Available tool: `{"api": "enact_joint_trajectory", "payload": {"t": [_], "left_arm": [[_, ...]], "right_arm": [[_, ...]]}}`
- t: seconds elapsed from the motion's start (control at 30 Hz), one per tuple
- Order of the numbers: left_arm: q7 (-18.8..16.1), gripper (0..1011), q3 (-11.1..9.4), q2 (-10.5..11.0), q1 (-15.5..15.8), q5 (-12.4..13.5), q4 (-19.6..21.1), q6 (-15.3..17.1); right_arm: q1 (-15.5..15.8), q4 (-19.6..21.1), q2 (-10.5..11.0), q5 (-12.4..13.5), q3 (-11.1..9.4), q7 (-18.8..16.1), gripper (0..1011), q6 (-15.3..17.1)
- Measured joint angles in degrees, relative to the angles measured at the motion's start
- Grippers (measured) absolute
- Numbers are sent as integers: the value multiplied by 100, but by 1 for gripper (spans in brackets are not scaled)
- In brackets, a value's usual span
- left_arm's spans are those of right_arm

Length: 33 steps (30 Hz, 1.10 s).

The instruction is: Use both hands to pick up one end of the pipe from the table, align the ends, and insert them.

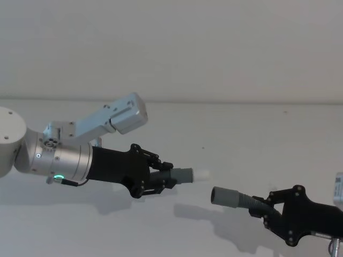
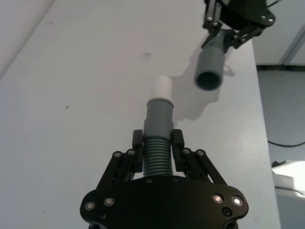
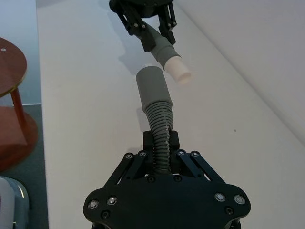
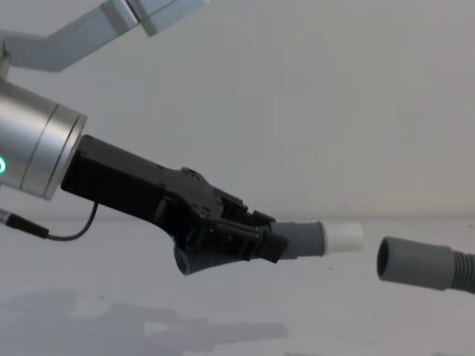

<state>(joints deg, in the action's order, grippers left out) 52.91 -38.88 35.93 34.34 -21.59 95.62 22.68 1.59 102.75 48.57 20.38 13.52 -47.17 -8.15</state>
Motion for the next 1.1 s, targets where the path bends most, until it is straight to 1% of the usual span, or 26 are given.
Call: {"api": "enact_joint_trajectory", "payload": {"t": [0.33, 0.53, 0.83, 1.1], "left_arm": [[132, 339, -98, 62, 145, -1, 97, 32], [153, 339, -130, 109, 185, -13, 144, 66], [152, 339, -161, 230, 218, -31, 227, 155], [150, 339, -200, 306, 252, -55, 253, 184]], "right_arm": [[-80, -110, -65, -254, 143, 196, 155, -124], [-107, -142, -83, -355, 203, 282, 155, -166], [-143, -172, -102, -438, 277, 396, 155, -185], [-156, -176, -106, -452, 324, 480, 155, -183]]}}
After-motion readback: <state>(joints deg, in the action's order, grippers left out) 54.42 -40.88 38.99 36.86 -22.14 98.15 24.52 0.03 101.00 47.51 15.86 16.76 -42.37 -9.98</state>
